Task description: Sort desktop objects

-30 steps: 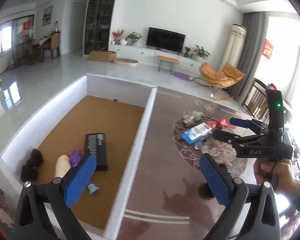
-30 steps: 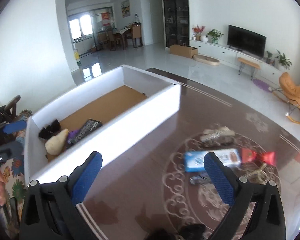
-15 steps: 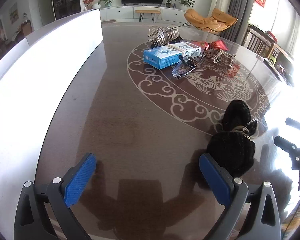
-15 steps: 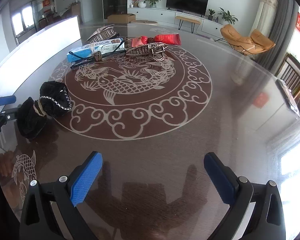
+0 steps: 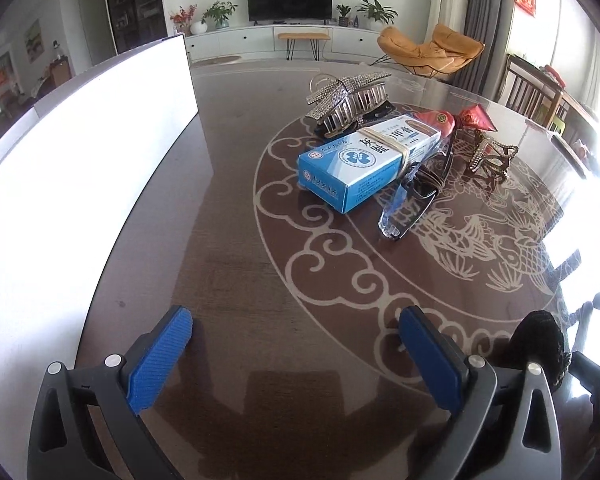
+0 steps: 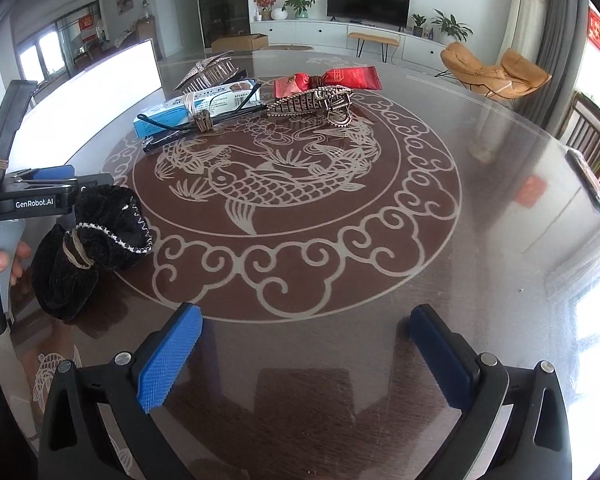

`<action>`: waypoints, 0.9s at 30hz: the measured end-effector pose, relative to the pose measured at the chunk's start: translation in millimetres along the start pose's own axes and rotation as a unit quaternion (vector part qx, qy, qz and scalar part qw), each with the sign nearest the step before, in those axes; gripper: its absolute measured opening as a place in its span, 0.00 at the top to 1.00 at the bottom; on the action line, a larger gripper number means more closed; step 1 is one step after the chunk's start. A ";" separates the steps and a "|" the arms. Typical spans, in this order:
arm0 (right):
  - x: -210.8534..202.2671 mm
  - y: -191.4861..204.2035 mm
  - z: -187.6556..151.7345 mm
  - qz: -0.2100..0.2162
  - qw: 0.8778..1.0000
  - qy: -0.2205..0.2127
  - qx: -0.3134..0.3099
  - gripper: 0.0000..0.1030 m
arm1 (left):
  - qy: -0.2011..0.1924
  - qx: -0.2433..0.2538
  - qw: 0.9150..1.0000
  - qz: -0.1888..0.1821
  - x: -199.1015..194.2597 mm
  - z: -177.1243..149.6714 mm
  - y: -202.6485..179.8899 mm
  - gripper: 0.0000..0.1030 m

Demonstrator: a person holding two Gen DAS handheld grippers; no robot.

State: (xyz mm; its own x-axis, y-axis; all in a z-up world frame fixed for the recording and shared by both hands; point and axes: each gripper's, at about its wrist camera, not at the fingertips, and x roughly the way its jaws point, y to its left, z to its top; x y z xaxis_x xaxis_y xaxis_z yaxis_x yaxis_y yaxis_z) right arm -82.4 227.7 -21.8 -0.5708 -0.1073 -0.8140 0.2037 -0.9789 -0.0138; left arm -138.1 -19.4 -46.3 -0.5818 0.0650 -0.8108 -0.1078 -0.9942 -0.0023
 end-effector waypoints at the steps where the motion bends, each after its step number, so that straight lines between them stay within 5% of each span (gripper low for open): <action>1: 0.4 0.0 -0.1 0.000 1.000 0.000 0.000 0.00 | 0.000 0.000 1.000 0.000 1.2 2.6 0.7 0.00; 27: 0.7 0.0 -0.6 0.000 1.000 0.000 0.000 0.00 | 0.001 0.000 1.000 0.000 0.8 3.0 0.5 0.00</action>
State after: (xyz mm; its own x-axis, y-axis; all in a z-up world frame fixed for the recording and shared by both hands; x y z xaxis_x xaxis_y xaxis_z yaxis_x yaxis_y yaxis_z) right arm -82.3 227.8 -22.7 -0.5715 -0.1073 -0.8136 0.2030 -0.9791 -0.0135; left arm -141.0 -19.6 -45.3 -0.5808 0.0646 -0.8115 -0.1075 -0.9942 -0.0022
